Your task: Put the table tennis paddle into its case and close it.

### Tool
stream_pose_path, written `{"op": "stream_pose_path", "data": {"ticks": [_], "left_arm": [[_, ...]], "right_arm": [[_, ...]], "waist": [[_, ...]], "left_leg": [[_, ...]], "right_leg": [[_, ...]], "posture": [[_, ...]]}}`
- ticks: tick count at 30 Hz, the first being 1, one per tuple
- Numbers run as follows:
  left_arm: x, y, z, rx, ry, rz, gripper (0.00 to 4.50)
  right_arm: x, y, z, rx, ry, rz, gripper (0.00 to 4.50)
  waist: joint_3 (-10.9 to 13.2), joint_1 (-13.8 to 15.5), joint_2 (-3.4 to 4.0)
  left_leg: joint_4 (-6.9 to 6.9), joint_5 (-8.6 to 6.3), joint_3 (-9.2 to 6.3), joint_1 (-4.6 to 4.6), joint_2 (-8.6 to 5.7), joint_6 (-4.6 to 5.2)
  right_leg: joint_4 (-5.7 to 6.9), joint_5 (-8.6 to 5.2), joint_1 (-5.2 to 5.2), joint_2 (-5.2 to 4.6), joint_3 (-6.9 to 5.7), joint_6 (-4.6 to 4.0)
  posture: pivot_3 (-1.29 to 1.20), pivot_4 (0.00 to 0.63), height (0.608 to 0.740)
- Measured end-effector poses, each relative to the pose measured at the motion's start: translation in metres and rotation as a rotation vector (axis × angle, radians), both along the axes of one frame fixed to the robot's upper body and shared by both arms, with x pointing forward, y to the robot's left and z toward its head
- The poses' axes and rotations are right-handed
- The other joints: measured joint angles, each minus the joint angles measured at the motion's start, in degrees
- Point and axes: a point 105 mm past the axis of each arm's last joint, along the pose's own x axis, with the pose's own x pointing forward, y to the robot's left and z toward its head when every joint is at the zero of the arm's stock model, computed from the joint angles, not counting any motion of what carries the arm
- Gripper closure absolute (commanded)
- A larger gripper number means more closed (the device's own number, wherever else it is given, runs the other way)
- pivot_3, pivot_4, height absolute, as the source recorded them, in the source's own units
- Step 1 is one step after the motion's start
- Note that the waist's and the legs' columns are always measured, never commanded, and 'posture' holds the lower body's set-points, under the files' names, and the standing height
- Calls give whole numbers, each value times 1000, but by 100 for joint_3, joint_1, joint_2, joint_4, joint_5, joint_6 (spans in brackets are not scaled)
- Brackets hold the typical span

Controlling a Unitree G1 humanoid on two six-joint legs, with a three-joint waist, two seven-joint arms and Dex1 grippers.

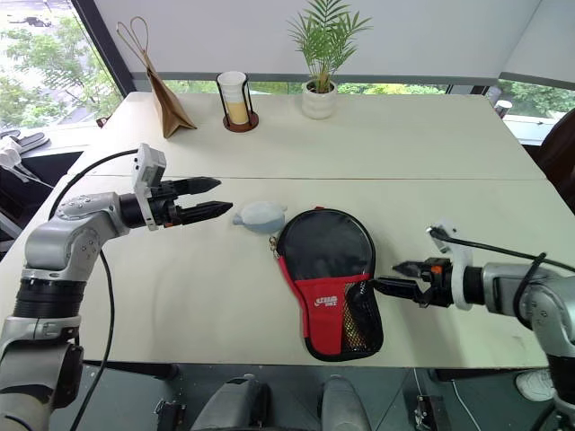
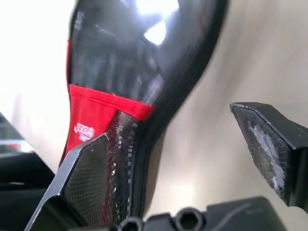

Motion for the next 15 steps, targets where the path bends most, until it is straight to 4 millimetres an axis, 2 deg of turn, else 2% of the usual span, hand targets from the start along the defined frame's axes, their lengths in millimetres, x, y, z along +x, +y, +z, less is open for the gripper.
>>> {"op": "stream_pose_path", "data": {"ticks": [5,8,12,15], "left_arm": [[-4,-4,-3,25,-3,-41,560],[-4,-8,-7,49,-5,-55,560],[-5,-17,-11,70,-30,-81,560],[-6,-26,-20,104,-37,-111,560]], "right_arm": [[14,16,21,-70,-185,86,22],[17,26,24,-82,-241,159,22],[22,44,10,-57,-280,230,22],[26,46,-6,-56,-284,236,22]], "waist": [[0,-6,0],[0,16,0],[0,3,-1],[0,5,-1]], "left_leg": [[1,0,1,1,0,1],[1,0,0,-1,-1,0],[2,0,0,-1,-1,0],[3,0,1,-2,-2,0]], "right_leg": [[-1,0,0,0,1,0],[-2,0,0,0,-1,0],[-4,0,1,0,-1,0],[-4,0,1,0,-1,0]], "posture": [[0,150,740],[0,150,740],[0,150,740],[0,150,740]]}}
